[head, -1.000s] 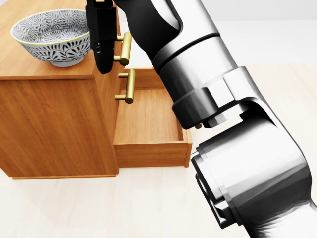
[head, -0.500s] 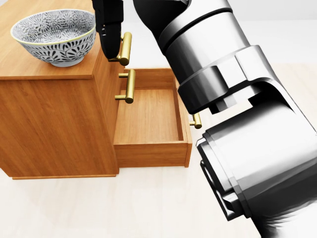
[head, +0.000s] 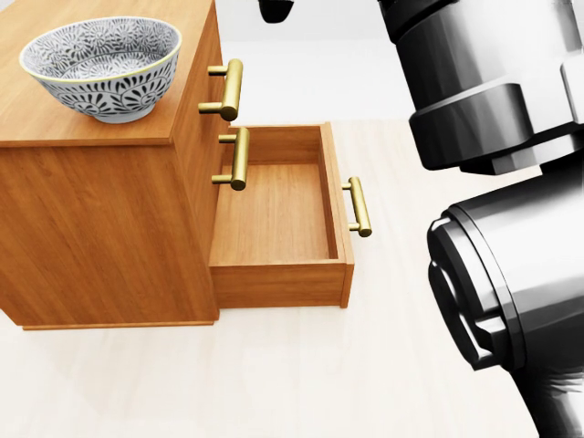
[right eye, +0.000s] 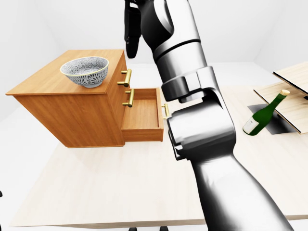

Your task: Put the bowl on top of the cabinet.

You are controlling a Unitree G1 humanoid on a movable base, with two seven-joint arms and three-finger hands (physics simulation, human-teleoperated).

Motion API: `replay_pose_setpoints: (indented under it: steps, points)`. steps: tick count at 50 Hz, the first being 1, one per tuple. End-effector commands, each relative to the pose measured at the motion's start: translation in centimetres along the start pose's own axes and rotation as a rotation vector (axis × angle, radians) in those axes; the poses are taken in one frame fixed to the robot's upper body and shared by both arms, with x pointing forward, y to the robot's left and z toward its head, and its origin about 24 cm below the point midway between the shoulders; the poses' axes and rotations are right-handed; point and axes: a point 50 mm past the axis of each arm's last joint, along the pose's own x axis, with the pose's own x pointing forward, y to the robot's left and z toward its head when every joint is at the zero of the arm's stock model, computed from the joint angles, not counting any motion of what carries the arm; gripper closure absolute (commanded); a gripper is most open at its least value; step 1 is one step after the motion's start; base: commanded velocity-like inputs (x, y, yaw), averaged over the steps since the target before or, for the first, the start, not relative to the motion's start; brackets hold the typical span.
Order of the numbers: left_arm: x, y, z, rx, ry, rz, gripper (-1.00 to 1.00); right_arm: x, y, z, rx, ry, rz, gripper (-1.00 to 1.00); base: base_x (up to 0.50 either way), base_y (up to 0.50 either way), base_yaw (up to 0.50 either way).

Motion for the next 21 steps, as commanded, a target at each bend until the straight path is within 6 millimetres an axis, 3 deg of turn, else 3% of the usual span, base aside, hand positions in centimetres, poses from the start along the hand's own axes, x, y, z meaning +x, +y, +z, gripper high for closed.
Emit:
replay_pose_setpoints:
  steps: [1,12,21]
  points:
    - [0.0,0.0,0.0,-0.001,-0.001,0.0,-1.0,-2.5,-1.2,-1.7,-0.065,0.022,-0.149,-1.0,0.0,0.0,0.0]
    - [-0.1,-0.1,0.2,-0.001,-0.005,-0.004,-1.0,-6.4,-0.3,-2.9,-0.189,0.074,-0.333,-1.0,0.0,0.0,0.0]
    - [-0.2,-0.1,0.1,0.002,0.0,-0.007,-1.0,-9.6,1.8,-3.5,-0.299,0.15,-0.44,-1.0,0.0,0.0,0.0]
